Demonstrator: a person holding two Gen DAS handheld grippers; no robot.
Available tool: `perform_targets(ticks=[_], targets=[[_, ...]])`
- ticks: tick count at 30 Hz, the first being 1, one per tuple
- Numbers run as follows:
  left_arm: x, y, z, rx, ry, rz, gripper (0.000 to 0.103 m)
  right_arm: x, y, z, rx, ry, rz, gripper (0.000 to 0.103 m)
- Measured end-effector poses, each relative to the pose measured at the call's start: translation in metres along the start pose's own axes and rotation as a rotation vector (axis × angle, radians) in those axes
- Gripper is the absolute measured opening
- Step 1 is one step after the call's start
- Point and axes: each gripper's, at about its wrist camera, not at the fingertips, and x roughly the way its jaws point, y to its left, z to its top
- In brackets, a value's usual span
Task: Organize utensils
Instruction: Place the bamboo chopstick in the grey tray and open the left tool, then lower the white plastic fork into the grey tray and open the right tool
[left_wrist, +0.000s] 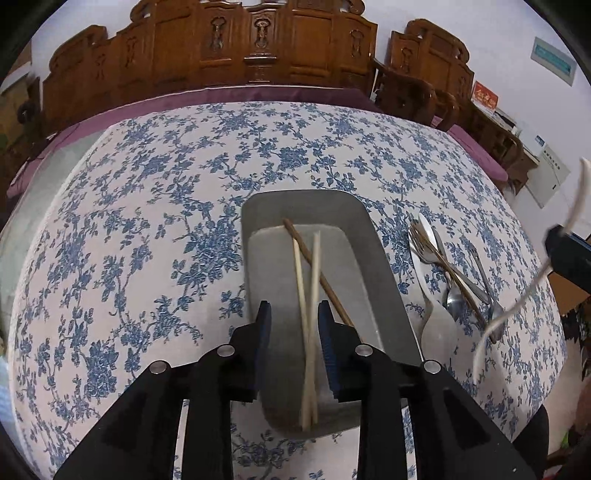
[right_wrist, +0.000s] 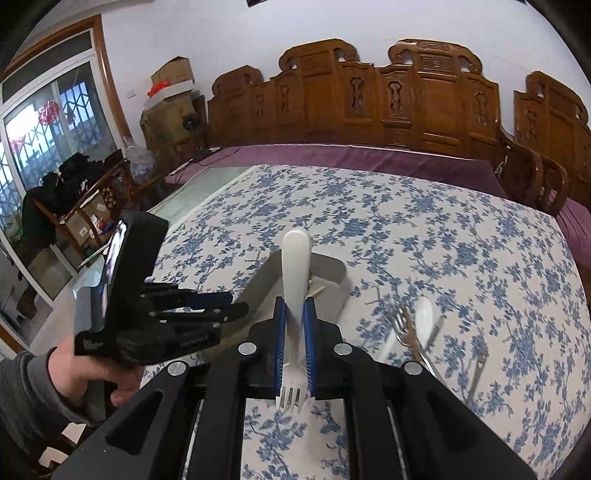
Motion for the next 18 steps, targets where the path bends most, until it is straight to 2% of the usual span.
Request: perform_targets(ticks=[9,18], targets=[[-0.034,0.020,-0.016,0.024,-0.066,0.014,0.026,0.040,0.020,0.016,-0.004,0.033,0.011,0.011],[-0.066,0.032,-0.032,0.015,-0.153,0.022,0.030,0.072,0.028,0.007,0.005,0.092,0.007,0.011]])
